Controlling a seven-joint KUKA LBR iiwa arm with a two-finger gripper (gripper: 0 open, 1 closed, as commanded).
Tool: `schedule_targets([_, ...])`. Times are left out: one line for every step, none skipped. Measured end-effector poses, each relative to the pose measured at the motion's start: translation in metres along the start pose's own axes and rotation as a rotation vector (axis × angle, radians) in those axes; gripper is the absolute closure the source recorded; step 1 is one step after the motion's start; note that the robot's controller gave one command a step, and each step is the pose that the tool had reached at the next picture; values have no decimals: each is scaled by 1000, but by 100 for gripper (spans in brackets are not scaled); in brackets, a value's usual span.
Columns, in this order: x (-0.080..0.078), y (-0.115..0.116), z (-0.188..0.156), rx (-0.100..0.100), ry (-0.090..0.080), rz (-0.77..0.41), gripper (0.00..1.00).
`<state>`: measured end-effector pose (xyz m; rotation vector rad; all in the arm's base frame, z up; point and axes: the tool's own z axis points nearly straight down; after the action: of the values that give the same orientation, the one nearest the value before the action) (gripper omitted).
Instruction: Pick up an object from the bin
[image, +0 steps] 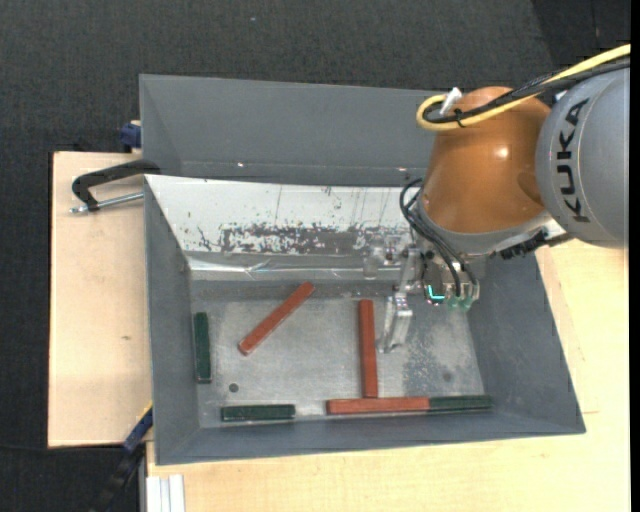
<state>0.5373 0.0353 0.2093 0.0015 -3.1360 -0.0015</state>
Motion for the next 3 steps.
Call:
schedule_targets([-2,0,-4,0,-9,1,0])
schedule_targets([-2,0,-4,-1,-9,0,0])
schedule_targets([10,15,5,1,-7,-242,0])
